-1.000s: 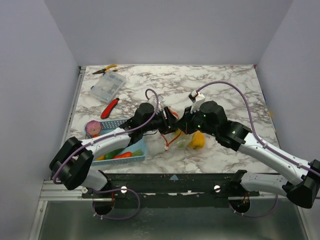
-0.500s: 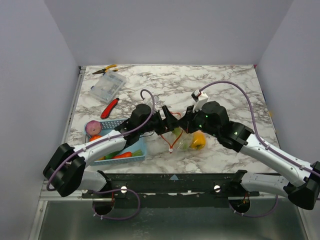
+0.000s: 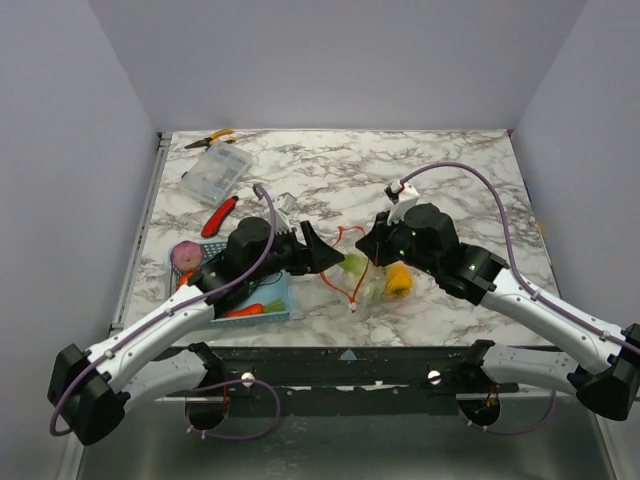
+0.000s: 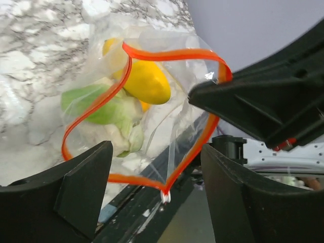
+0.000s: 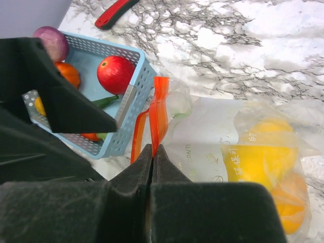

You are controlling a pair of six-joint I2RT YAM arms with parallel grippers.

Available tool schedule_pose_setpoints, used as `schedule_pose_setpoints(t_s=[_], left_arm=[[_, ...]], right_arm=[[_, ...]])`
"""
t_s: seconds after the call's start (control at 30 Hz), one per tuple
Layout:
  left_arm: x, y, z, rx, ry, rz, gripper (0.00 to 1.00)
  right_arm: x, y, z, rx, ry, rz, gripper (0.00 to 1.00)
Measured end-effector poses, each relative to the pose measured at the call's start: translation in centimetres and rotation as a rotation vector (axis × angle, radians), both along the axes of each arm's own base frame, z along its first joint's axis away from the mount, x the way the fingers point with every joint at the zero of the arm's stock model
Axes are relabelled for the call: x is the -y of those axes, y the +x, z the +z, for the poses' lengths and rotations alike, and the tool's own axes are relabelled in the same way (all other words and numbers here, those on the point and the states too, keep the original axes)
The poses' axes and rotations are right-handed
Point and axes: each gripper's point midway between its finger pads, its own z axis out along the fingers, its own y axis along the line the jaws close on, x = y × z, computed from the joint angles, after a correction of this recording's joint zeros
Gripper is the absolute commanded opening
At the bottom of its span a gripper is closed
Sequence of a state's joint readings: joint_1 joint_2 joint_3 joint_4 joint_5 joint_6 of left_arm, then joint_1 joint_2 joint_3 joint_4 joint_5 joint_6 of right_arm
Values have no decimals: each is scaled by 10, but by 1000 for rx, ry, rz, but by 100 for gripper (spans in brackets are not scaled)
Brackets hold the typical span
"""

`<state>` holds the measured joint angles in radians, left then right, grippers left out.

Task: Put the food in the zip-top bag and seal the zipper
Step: Place the fake fruit in the zipper food storage bag, then pick up the fake vegetable from the bin.

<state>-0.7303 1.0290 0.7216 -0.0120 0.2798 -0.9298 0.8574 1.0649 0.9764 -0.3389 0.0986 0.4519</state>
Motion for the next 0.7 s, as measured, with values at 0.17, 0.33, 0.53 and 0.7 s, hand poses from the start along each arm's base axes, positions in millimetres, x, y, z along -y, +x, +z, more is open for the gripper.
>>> schedule_pose_setpoints(t_s=[0.17, 0.33, 0.53, 0.7], left_arm=[[-34, -4, 10, 126, 99, 64, 82], [-86, 6, -10, 150, 285, 229, 86], [-154, 18, -55, 17, 530, 464, 96], [-200, 26, -71, -65, 631, 640, 99]], right_arm=[[2, 2, -3, 1, -9, -13, 1], [3, 1, -8, -6, -19, -14, 1], [4, 1, -12, -7, -30, -13, 1], [5, 1, -15, -11, -35, -13, 1]])
